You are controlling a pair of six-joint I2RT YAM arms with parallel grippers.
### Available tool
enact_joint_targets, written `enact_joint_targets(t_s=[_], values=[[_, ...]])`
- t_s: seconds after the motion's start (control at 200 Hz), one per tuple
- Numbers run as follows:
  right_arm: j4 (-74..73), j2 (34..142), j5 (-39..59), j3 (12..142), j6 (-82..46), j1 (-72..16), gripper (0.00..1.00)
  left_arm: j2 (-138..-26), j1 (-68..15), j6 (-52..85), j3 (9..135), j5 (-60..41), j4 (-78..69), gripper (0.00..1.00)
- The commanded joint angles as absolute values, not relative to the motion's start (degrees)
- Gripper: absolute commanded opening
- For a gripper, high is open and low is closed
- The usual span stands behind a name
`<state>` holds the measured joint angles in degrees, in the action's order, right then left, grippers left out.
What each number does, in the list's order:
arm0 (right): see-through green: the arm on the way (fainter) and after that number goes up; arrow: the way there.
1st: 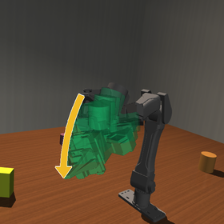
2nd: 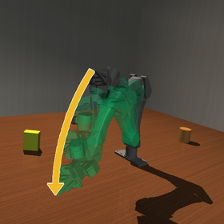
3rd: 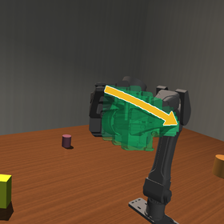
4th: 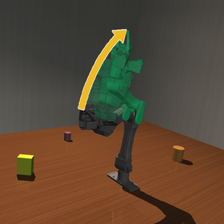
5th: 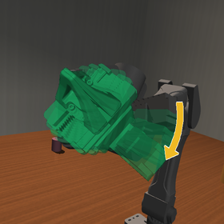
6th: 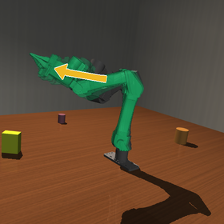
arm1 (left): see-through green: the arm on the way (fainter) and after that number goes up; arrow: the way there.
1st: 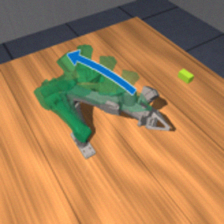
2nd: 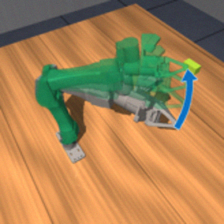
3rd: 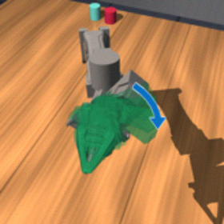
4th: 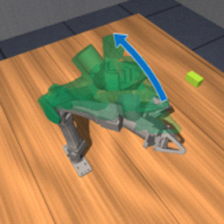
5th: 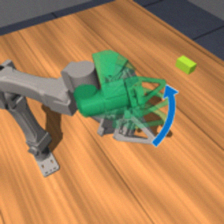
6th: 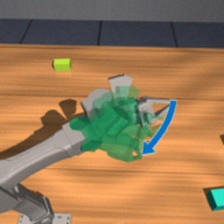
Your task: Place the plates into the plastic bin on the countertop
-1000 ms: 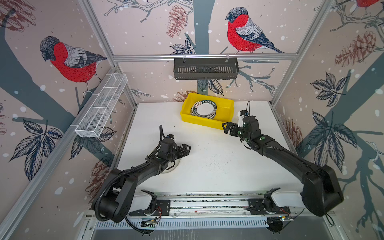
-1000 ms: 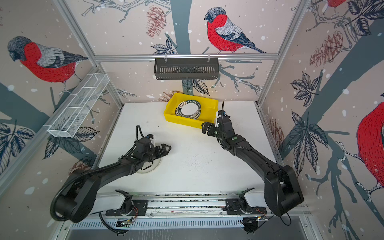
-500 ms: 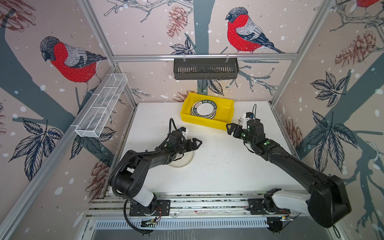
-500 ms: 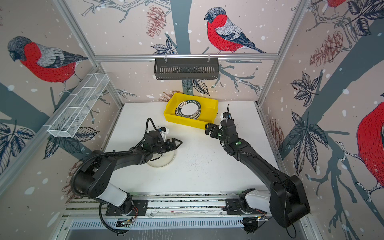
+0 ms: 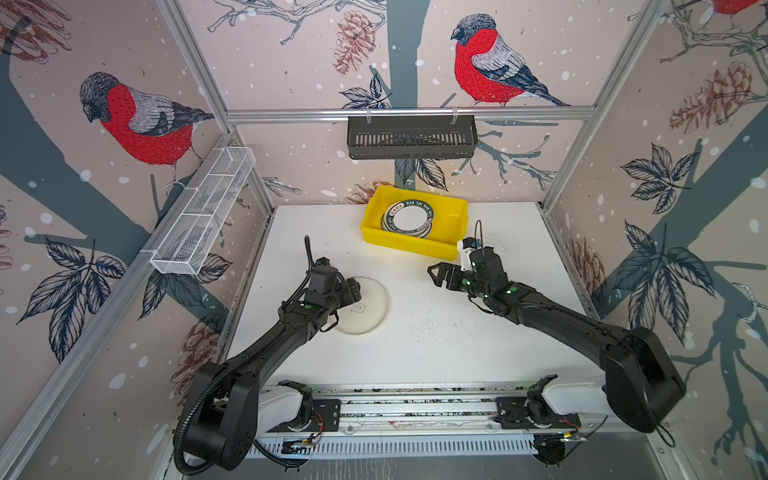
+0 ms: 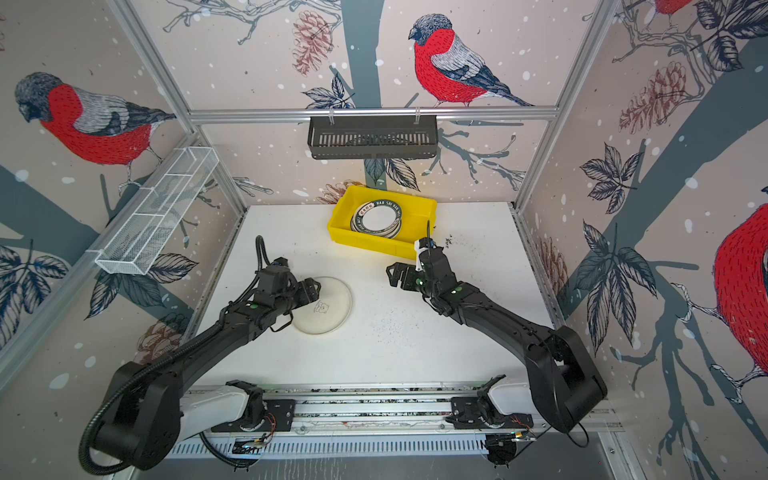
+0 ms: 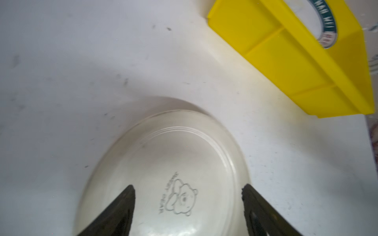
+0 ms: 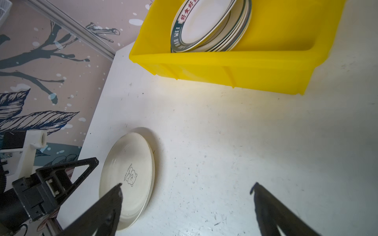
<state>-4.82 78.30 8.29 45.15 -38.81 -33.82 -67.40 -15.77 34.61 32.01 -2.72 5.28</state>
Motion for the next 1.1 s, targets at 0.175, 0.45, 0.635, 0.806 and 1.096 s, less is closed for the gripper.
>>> enact_joint_targets(t_s=[0.175,0.45,0.635,0.806,1.096], values=[[-6.7,83.0,9.9,47.6,-38.9,-35.9,0.99,-64.2,-13.6,37.0,26.1,4.9,9.6,0.66],[-6.6,86.7,11.2,49.8,-38.3,-36.8,0.99,-61.8,-13.2,37.2,22.6,10.5,9.7,0.64],[-6.3,88.6,11.6,51.0,-38.4,-37.6,0.99,-65.0,-12.7,36.6,22.6,8.3,6.1,0.36],[-6.4,89.4,11.6,51.4,-38.9,-38.4,0.99,-67.7,-12.7,35.6,23.4,6.7,3.9,0.27],[-6.4,91.6,11.0,52.0,-39.4,-39.6,0.99,-73.4,-12.7,34.6,25.7,1.2,1.8,0.21]])
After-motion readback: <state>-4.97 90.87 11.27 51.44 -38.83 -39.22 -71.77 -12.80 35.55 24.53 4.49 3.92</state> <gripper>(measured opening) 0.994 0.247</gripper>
